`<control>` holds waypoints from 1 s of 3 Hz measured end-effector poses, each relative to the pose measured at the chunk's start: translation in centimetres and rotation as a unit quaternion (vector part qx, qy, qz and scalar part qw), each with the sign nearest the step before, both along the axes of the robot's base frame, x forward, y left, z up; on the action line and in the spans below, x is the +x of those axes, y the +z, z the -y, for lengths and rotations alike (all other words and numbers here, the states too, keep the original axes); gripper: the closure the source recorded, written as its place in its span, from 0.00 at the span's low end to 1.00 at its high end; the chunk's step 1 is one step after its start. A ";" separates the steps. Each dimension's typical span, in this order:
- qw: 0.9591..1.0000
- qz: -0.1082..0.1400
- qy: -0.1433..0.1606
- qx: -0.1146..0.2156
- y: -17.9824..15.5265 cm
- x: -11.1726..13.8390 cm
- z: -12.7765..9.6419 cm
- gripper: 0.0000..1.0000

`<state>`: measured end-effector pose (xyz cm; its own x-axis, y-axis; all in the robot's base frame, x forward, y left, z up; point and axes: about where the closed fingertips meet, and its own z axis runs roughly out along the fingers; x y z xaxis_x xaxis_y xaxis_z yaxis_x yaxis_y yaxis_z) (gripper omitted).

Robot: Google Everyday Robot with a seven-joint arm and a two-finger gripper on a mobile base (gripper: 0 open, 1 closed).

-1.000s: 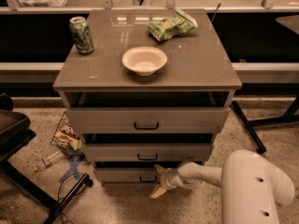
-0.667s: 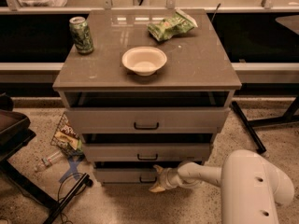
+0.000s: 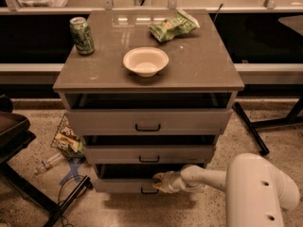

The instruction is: Open bottom drawer

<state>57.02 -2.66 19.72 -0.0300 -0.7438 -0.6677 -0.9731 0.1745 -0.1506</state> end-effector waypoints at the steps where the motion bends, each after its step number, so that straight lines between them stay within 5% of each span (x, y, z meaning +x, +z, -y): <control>1: 1.000 0.000 0.000 0.000 0.0 0.0 0.0 1.00; 3: 1.000 -0.019 -0.013 0.020 -0.9 -4.8 1.5 1.00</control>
Offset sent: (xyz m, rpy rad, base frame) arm -0.2303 -0.0963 -0.0467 0.1860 0.1821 -0.1342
